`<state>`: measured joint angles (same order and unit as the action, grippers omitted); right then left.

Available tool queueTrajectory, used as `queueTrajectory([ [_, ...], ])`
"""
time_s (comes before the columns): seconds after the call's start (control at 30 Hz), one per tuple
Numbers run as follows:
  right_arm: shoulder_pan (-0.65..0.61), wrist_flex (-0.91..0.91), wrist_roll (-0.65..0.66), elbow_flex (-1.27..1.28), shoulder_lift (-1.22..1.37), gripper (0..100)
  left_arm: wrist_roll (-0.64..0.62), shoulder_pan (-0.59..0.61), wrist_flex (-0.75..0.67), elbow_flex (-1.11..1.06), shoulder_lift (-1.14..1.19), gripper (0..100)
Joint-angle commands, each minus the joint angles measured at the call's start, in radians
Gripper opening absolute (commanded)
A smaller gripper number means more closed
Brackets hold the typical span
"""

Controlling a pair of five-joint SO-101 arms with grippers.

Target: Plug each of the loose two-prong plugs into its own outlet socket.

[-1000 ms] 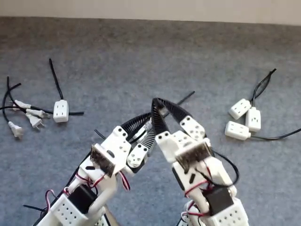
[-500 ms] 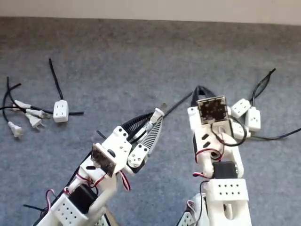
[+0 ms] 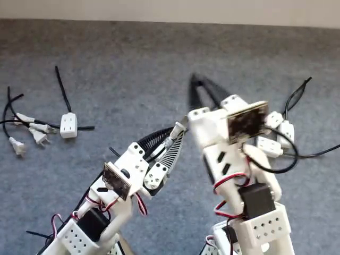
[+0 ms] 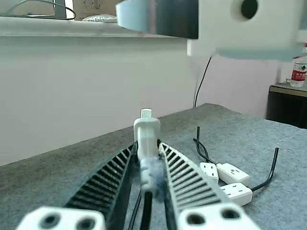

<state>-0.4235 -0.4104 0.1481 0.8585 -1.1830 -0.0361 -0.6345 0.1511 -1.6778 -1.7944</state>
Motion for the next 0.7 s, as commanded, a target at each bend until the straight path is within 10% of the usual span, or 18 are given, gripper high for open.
queueTrajectory([
  [0.0,-0.035,-0.008,-0.014,-0.019,0.016,0.8,0.0,-0.005,-0.003,-0.018,-0.001,1],
  [0.67,0.285,0.145,-0.006,0.289,0.13,0.8,0.0,-0.005,-0.002,-0.018,-0.007,1],
])
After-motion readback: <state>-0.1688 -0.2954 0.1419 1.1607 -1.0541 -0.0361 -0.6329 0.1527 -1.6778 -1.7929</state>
